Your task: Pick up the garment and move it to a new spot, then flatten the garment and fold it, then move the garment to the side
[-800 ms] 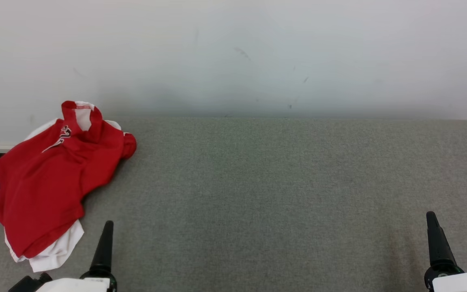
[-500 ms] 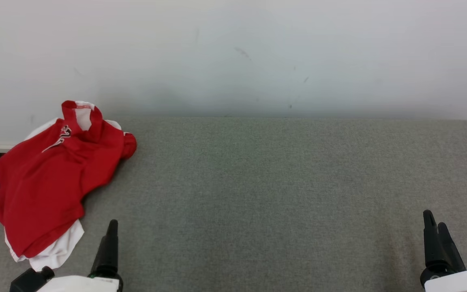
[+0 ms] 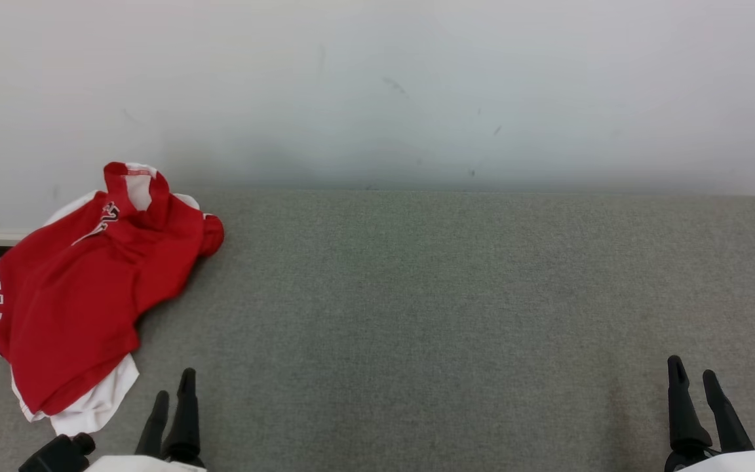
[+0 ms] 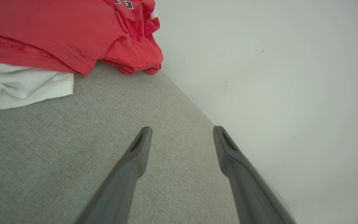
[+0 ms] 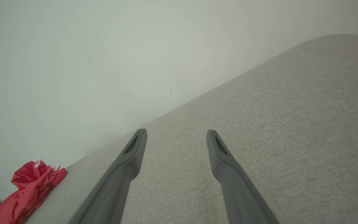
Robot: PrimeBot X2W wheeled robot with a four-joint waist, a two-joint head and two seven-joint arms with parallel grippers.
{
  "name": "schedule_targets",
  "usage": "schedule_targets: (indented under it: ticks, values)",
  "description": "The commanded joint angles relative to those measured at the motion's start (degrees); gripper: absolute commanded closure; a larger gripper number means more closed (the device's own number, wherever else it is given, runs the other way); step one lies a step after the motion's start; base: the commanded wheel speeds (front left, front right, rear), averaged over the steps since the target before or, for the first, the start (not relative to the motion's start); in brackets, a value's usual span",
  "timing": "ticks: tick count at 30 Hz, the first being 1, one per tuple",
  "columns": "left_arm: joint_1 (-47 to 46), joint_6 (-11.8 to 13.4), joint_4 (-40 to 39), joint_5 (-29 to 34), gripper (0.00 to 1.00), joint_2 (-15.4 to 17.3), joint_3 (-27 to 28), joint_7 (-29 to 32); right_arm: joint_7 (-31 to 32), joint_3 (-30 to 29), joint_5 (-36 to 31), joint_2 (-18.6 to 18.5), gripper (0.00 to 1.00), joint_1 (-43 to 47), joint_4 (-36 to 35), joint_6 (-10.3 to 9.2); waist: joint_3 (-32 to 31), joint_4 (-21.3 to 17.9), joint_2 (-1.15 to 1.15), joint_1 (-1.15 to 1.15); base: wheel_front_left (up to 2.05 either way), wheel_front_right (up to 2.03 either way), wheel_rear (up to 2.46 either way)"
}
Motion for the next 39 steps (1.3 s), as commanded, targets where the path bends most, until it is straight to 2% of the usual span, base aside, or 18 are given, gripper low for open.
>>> schedule_targets:
  ticks: [1,20,39]
  values:
    - [-0.2,0.2,-0.4,1.9,0.00,0.5,0.2,-0.5,-0.5,0.2,-1.8,-0.5,0.00,-0.4,-0.5,0.03,0.0,0.0,0.00,0.00,0.00,0.00,0.00]
    - [0.6,0.0,-1.0,16.8,0.00,0.7,0.3,-3.6,-3.6,1.5,-14.7,0.2,0.00,0.0,1.0,0.04,0.1,-0.2,0.00,0.00,0.00,0.00,0.00]
    - [1.0,-0.1,-0.8,28.5,0.00,1.2,-0.2,-6.3,-6.4,1.5,-24.6,0.6,0.00,0.8,1.2,0.04,-0.1,-0.3,0.00,0.00,0.00,0.00,0.00]
